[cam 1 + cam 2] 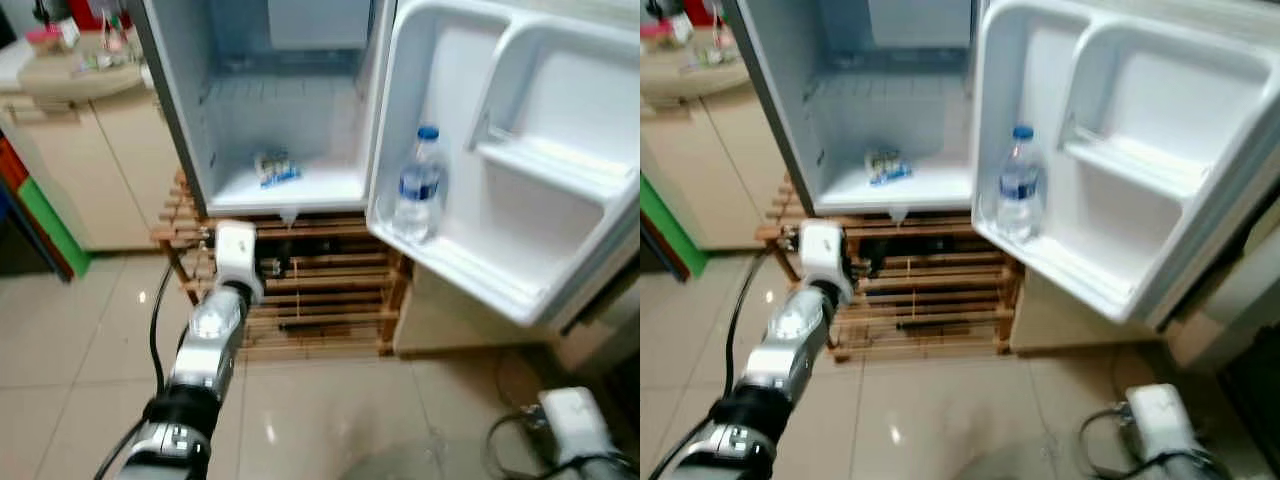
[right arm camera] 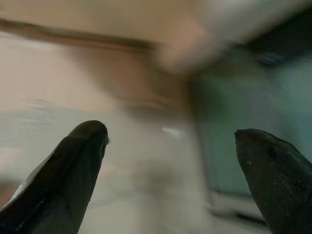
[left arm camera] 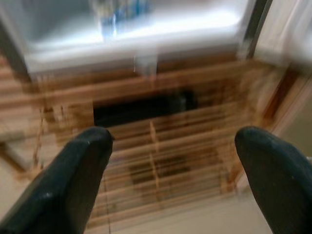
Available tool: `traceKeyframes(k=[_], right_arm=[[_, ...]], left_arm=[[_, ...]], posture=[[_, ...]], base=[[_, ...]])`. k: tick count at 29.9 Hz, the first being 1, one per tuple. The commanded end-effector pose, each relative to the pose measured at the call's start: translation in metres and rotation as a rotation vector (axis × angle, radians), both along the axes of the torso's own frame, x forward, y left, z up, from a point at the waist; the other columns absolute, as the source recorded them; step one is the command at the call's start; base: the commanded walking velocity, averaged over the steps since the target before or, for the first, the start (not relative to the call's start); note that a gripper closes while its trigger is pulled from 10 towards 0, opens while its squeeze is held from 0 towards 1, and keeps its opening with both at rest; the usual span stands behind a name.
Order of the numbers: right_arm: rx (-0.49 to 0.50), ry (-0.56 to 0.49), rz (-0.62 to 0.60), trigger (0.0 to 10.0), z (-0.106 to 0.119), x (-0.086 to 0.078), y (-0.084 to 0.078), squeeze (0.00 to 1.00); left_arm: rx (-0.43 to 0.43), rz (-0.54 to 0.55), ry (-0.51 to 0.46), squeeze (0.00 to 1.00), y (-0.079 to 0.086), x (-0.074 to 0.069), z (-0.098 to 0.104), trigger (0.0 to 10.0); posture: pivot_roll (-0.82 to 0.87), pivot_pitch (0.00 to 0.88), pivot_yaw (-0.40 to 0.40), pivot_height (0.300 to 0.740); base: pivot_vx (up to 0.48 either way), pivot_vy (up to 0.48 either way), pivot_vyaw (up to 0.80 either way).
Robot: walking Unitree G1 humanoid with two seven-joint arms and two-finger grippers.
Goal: Restocking fridge
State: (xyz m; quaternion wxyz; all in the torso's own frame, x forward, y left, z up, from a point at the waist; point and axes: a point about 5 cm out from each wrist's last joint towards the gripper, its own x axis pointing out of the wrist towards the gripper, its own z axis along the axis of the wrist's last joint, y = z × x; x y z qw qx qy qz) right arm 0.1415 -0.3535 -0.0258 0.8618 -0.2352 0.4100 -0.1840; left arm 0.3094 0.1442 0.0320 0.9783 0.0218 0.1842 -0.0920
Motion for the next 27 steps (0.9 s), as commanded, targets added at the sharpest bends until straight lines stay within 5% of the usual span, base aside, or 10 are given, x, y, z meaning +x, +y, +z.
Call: traceKeyframes(k=[1,4,6,7,8,9,11,18,24,27], right_arm=[[-0.199,-0.095,-0.174,10.0,0.029,0.008,-0.037,0.00],[-0.439,-0.307,-0.275,10.0,0.081,0.032,-0.066,0.00],[-0.419,-0.411,-0.290,10.0,0.095,0.045,-0.067,0.00],[-0.356,-0.603,-0.260,10.0,0.119,0.074,-0.060,0.00],[-0.326,-0.677,-0.222,10.0,0.131,0.090,-0.054,0.00],[-0.326,-0.677,-0.222,10.0,0.131,0.090,-0.054,0.00],[-0.261,-0.828,-0.094,10.0,0.164,0.134,-0.028,0.00],[-0.083,-0.926,0.095,10.0,0.183,0.178,0.021,0.00],[0.020,-0.953,0.176,10.0,0.187,0.189,0.040,0.00],[0.157,-0.948,0.259,10.0,0.186,0.193,0.062,0.00]], left_arm=[[0.145,-0.056,0.302,0.00,0.008,-0.029,-0.047,10.0],[0.290,-0.058,0.498,0.00,0.027,-0.061,-0.079,10.0],[0.322,-0.065,0.527,0.00,0.031,-0.067,-0.083,10.0],[0.357,-0.068,0.573,0.00,0.035,-0.077,-0.090,10.0],[0.364,-0.072,0.599,0.00,0.034,-0.084,-0.095,10.0],[0.364,-0.072,0.599,0.00,0.034,-0.084,-0.095,10.0],[0.400,-0.101,0.645,0.00,0.025,-0.098,-0.105,10.0],[0.388,-0.089,0.695,0.00,0.032,-0.109,-0.111,10.0],[0.380,-0.079,0.693,0.00,0.033,-0.107,-0.109,10.0],[0.379,-0.077,0.699,0.00,0.035,-0.107,-0.109,10.0]], posture=[[-0.19,0.000,0.033,0.740],[-0.20,0.000,0.044,0.740],[-0.21,0.000,0.049,0.740],[-0.21,0.000,0.053,0.740],[-0.22,0.000,0.057,0.740],[-0.22,0.000,0.057,0.740],[-0.23,0.000,0.061,0.740],[-0.21,0.000,0.040,0.740],[-0.20,0.000,0.028,0.740],[-0.20,0.000,0.028,0.740]], base=[[0.000,0.000,0.00],[0.000,0.000,0.00],[0.000,0.000,0.00],[0.000,0.000,0.00],[0.000,0.000,0.00],[0.000,0.000,0.00],[0.000,0.000,0.00],[0.000,0.000,0.00],[0.000,0.000,0.00],[0.000,0.000,0.00]])
